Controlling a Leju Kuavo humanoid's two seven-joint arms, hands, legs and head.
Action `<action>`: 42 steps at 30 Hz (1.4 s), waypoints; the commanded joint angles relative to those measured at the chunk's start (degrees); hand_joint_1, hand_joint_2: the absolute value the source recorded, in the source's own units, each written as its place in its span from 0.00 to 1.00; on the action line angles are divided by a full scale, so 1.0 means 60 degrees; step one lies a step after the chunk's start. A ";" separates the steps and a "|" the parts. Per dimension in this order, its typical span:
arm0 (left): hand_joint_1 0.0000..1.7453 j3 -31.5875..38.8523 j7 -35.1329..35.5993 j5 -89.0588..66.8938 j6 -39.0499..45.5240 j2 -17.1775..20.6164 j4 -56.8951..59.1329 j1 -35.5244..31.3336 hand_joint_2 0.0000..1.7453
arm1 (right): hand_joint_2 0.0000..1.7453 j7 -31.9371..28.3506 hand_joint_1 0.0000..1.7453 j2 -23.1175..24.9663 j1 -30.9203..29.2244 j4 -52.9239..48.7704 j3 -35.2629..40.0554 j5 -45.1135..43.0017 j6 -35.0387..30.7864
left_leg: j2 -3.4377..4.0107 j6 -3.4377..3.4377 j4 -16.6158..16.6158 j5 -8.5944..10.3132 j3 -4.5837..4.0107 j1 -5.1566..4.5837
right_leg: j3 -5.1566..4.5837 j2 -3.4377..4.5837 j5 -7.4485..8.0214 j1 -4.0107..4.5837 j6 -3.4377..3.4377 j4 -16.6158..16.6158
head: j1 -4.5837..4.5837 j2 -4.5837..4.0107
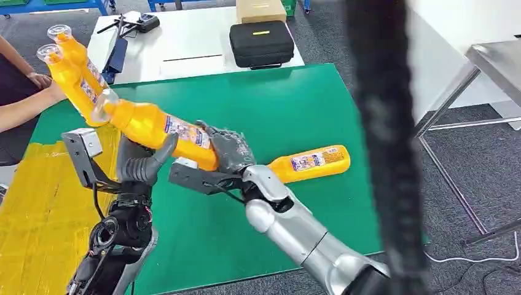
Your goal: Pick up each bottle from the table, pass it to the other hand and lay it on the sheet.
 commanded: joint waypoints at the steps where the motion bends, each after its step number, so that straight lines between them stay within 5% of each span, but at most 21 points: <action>1: 0.00 -0.0336 0.0542 0.1319 -0.0305 -0.0511 0.1317 -0.0861 1.00 | 1.00 0.0022 1.00 0.0582 -0.0500 0.1277 0.2271 0.0121 0.0102 | -0.0027 -0.0016 0.0001 -0.0005 0.0019 0.0004 | 0.0026 -0.0036 -0.0014 0.0004 0.0002 0.0001 | 0.0003 0.0000; 19: 0.00 -0.0603 0.0637 0.2488 -0.0528 -0.0541 0.1540 -0.1171 1.00 | 1.00 -0.0034 1.00 0.0590 -0.0550 0.1379 0.2894 -0.0502 0.0264 | -0.0032 -0.0027 0.0012 -0.0018 0.0024 0.0005 | 0.0037 -0.0045 -0.0029 0.0007 -0.0001 0.0010 | 0.0000 0.0000; 20: 0.08 -0.0590 0.0613 0.2506 -0.0522 -0.0548 0.1530 -0.1162 1.00 | 1.00 -0.0032 1.00 0.0589 -0.0550 0.1401 0.2929 -0.0508 0.0289 | -0.0031 -0.0023 0.0006 -0.0010 0.0011 0.0004 | 0.0023 -0.0041 -0.0021 0.0006 0.0000 0.0004 | 0.0000 0.0000; 21: 1.00 -0.0564 0.0542 0.2520 -0.0512 -0.0555 0.1504 -0.1146 1.00 | 1.00 -0.0016 1.00 0.0595 -0.0545 0.1456 0.2991 -0.0558 0.0351 | -0.0028 -0.0019 0.0002 -0.0004 0.0004 0.0001 | 0.0014 -0.0037 -0.0015 0.0003 0.0000 0.0002 | 0.0000 0.0000; 32: 1.00 -0.0384 0.0128 0.2434 -0.0255 -0.0571 0.1499 -0.1151 1.00 | 1.00 0.0173 1.00 0.0440 -0.0611 0.2031 0.2920 -0.0915 0.0321 | -0.0040 -0.0019 -0.0001 -0.0006 0.0012 0.0004 | 0.0027 -0.0049 -0.0020 0.0006 0.0001 -0.0003 | 0.0003 0.0000; 33: 1.00 -0.0389 0.0071 0.2391 -0.0215 -0.0556 0.1483 -0.1152 1.00 | 1.00 0.0186 0.67 0.0387 -0.0598 0.2018 0.2876 -0.0938 0.0307 | -0.0045 -0.0025 0.0003 -0.0014 0.0028 0.0006 | 0.0044 -0.0058 -0.0031 0.0008 0.0001 0.0001 | 0.0000 0.0000; 34: 1.00 -0.0373 -0.0004 0.2329 -0.0148 -0.0536 0.1453 -0.1144 1.00 | 1.00 0.0198 0.00 0.0334 -0.0571 0.2003 0.2797 -0.0997 0.0299 | -0.0043 -0.0019 0.0001 -0.0005 0.0010 0.0006 | 0.0026 -0.0052 -0.0019 0.0009 0.0000 -0.0004 | 0.0000 0.0000; 35: 1.00 -0.0373 -0.0010 0.2327 -0.0153 -0.0502 0.1421 -0.1138 1.00 | 1.00 0.0203 0.00 0.0296 -0.0544 0.1999 0.2668 -0.1137 0.0347 | -0.0051 -0.0027 0.0008 -0.0016 0.0029 0.0008 | 0.0048 -0.0065 -0.0033 0.0010 0.0001 0.0003 | 0.0003 0.0000; 36: 1.00 -0.0343 -0.0117 0.2231 -0.0084 -0.0447 0.1378 -0.1126 1.00 | 0.00 0.0241 0.00 0.0225 -0.0530 0.2012 0.2509 -0.1246 0.0322 | -0.0037 -0.0018 0.0001 -0.0002 0.0000 0.0007 | 0.0015 -0.0044 -0.0014 0.0010 0.0000 -0.0006 | 0.0000 0.0000; 42: 1.00 0.0663 -0.1383 0.0733 0.0536 0.0348 0.0518 -0.0964 1.00 | 0.00 0.0306 0.00 -0.0771 -0.0191 0.2110 0.1826 -0.0213 -0.0250 | -0.0039 -0.0020 0.0000 -0.0004 0.0006 0.0010 | 0.0023 -0.0048 -0.0014 0.0013 0.0001 -0.0011 | 0.0011 0.0000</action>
